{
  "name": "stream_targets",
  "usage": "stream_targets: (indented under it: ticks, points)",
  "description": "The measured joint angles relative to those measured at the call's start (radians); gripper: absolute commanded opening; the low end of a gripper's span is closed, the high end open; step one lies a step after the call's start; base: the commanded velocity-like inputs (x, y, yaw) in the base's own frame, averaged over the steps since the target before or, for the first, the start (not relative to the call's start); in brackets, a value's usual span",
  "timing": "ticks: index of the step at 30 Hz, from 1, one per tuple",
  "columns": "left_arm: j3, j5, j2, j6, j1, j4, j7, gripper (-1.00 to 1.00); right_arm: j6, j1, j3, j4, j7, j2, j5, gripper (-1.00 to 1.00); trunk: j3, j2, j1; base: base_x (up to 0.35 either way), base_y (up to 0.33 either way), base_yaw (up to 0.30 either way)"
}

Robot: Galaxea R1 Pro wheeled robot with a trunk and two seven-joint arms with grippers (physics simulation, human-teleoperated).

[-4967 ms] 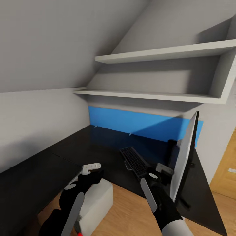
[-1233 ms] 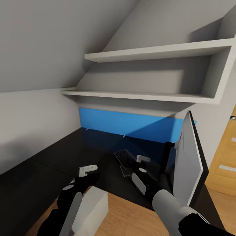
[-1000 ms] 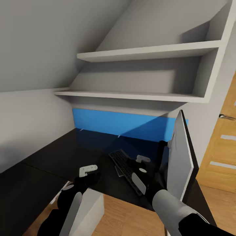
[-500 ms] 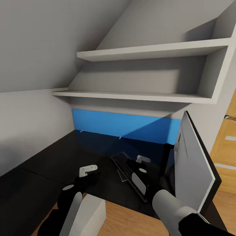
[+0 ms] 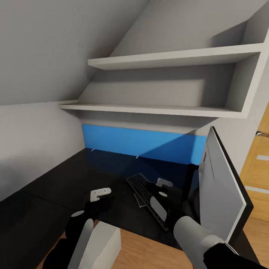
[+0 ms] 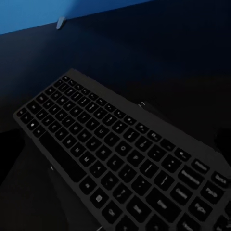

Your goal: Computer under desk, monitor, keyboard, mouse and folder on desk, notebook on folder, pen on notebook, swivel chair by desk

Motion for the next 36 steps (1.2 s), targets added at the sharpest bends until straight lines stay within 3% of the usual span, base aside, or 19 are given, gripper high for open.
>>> stream_targets:
  ticks: [7,36]
  points:
    - [0.0,0.0,0.0,0.0,0.0,-0.001,-0.001,1.0,0.0,0.0,0.002,-0.002,-0.071,0.0,-0.001,1.0,0.0,0.0,0.0,0.036,0.243,0.0]
    - [0.008,0.001,0.001,0.001,0.0,-0.002,0.001,1.0,-0.002,0.0,0.009,-0.004,-0.078,0.0,-0.003,1.0,0.001,0.0,0.0,0.001,0.029,-0.062]
